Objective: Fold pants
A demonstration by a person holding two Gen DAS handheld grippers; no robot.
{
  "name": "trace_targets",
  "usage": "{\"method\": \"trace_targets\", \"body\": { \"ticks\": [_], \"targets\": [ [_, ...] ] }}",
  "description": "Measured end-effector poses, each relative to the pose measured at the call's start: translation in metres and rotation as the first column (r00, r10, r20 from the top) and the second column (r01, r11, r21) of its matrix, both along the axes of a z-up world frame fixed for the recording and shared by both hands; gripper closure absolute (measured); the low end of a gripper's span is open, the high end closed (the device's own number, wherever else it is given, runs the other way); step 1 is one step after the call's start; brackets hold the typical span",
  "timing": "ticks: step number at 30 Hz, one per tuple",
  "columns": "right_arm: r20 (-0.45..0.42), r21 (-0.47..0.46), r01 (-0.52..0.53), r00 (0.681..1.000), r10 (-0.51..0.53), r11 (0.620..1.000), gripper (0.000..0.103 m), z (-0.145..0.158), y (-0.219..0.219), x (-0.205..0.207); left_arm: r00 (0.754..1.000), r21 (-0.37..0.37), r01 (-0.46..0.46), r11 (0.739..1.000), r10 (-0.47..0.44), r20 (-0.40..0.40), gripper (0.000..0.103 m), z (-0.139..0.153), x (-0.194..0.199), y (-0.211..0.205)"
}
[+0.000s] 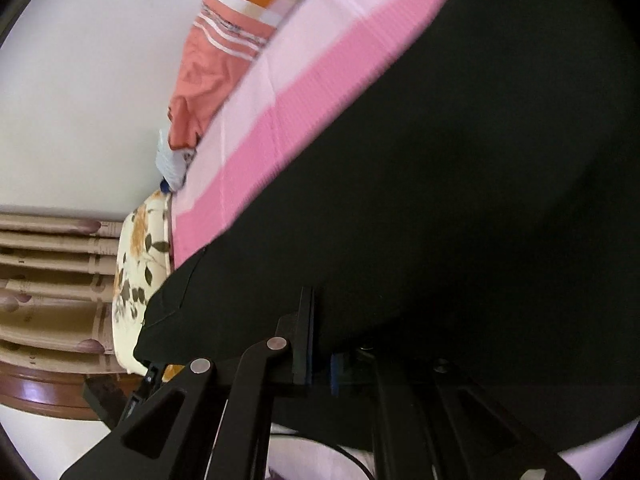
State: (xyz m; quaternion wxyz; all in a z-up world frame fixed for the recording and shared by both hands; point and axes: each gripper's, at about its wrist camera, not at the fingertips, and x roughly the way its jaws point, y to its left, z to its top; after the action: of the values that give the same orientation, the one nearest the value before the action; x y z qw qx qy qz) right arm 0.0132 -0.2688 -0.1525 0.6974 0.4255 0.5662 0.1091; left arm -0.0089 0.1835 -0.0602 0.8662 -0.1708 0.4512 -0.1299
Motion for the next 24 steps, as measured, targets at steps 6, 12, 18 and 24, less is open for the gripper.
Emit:
{"method": "trace_targets", "body": {
  "ticks": [6,12,18,24],
  "targets": [
    [-0.094,0.082,0.013,0.996,-0.005,0.997,0.097,-0.040,0.012,-0.039,0.996,0.146,-0.051,0.988,0.061,-0.070,0.083,-0.021,-0.032,0.004],
    [-0.013,0.128,0.004,1.000,-0.002,0.992,0.089,-0.038,0.005,-0.044,0.978,0.339,-0.186,0.922,0.208,-0.030,0.078,-0.012,-0.059,0.008],
    [0.089,0.167,0.213,0.969,-0.230,0.963,0.066,-0.033,-0.066,-0.052,0.958,0.300,-0.286,0.910,0.266,0.107,0.034,0.029,-0.064,0.003],
    [0.163,0.235,0.415,0.874,-0.457,0.879,0.064,-0.043,-0.169,-0.053,0.992,0.217,-0.120,0.969,0.107,0.068,0.031,0.029,-0.038,-0.051]
  ]
}}
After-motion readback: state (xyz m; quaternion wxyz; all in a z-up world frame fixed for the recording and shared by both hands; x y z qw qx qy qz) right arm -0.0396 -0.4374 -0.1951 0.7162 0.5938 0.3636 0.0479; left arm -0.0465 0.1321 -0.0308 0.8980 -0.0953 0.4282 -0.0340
